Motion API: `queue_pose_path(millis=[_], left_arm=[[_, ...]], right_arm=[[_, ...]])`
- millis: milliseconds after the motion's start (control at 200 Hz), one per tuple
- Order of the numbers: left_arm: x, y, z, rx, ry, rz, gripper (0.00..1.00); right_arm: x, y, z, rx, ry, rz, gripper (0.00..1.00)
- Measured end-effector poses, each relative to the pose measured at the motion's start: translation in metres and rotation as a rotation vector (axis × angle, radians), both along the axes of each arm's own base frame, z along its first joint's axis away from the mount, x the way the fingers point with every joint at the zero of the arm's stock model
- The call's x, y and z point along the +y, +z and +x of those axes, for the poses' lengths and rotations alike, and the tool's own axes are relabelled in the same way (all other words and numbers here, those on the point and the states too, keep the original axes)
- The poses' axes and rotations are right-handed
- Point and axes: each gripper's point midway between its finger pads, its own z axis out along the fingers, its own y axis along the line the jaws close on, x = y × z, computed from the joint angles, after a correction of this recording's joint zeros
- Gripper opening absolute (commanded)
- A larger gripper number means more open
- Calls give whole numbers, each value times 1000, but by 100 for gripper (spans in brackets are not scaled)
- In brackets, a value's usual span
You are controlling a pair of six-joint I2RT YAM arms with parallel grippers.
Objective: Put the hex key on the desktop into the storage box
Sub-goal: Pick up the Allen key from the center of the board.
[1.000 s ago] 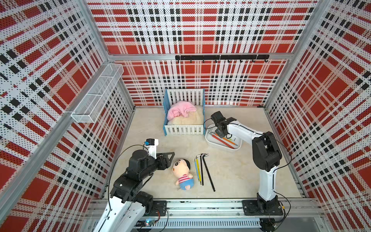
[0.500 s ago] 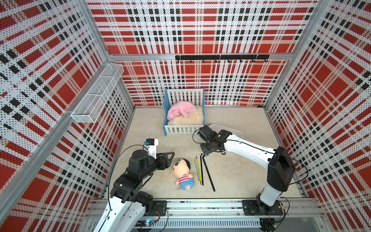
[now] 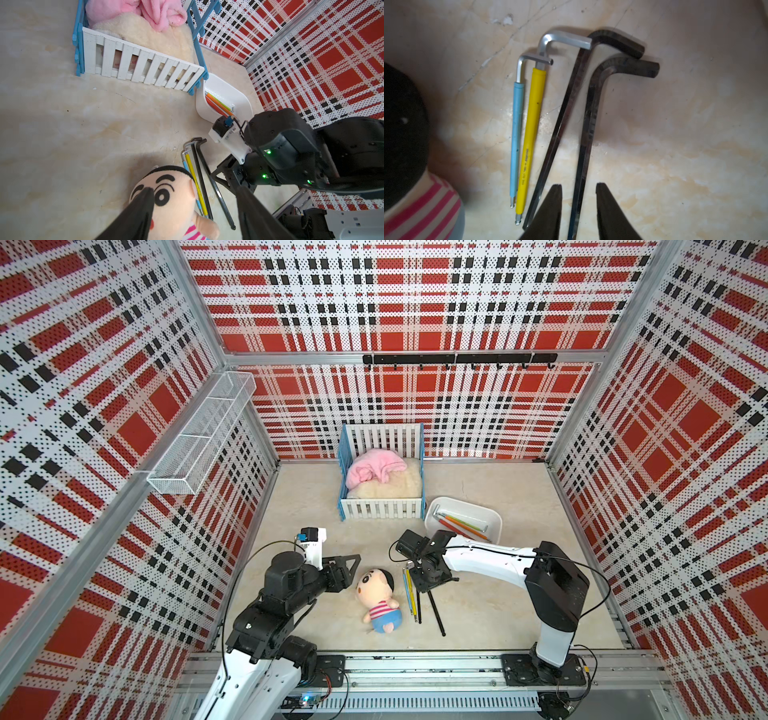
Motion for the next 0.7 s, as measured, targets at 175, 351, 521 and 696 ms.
queue_pose_path(millis=[175,351,521,696], left_arm=[[0,1,-1,-5,0,-2,68],[0,2,-1,-9,1,-3,68],[0,2,-1,-10,1,-3,68],[1,2,-1,-10,1,-3,68]], right_arm=[[4,-8,8,3,-16,-22,34],[1,-12,15,2,-47,-28,31],[-4,-13,22,4,-68,-24,29],[-5,-17,23,17,-72,-27,29]])
